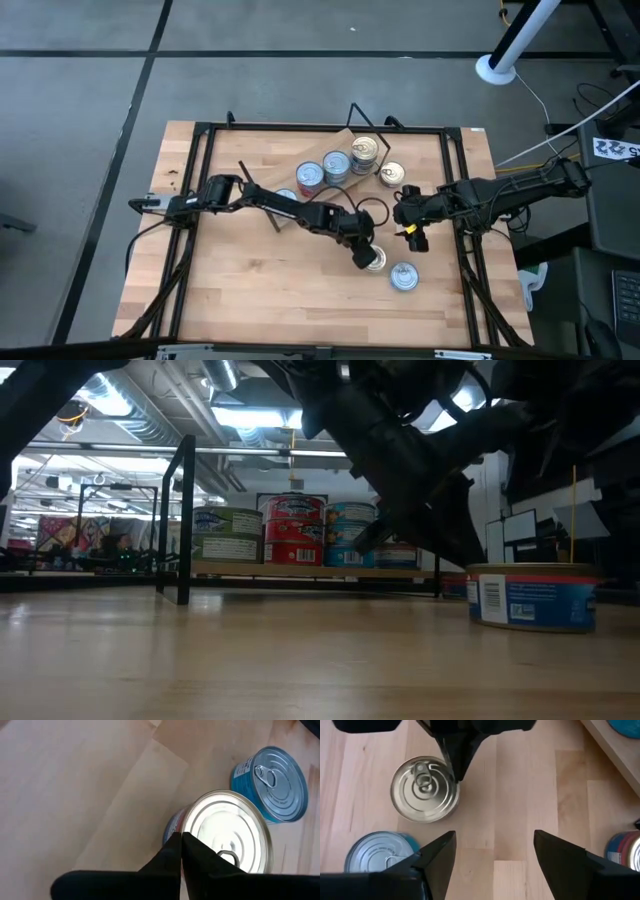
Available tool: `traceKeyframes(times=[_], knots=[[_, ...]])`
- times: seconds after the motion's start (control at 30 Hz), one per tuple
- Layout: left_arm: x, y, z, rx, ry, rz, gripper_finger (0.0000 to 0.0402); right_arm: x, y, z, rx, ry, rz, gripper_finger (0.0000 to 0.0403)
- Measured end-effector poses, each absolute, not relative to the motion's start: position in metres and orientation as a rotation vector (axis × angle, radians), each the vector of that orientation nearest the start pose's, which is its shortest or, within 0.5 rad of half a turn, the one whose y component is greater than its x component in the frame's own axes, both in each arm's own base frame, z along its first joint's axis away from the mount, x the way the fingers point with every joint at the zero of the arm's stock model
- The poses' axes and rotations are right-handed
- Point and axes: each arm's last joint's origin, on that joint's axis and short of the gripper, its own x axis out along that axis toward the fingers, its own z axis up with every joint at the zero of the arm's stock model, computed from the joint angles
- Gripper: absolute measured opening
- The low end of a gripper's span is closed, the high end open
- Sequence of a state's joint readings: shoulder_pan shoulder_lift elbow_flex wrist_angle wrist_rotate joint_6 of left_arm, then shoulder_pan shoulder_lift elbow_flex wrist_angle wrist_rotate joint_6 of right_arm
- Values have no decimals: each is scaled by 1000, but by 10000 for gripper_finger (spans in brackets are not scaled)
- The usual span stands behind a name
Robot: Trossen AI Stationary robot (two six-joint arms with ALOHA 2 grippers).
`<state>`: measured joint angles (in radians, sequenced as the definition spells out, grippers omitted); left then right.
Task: Stack canned seafood by type on shelf
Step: Stack the blue pink tuna can on top of the blue pink tuna cans on the shelf
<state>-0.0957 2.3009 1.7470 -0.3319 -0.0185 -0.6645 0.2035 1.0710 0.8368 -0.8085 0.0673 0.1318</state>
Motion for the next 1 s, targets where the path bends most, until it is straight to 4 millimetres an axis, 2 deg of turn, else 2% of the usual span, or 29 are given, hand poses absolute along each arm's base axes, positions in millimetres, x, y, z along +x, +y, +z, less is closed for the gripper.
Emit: traceKeyframes(times=[0.43, 1.0], knots=[[499, -41, 152, -452, 848, 205, 0, 191, 37, 253, 189, 1041, -65, 266], [508, -35, 180, -109, 800, 300, 0, 191, 37, 253, 191, 1041, -67, 266]])
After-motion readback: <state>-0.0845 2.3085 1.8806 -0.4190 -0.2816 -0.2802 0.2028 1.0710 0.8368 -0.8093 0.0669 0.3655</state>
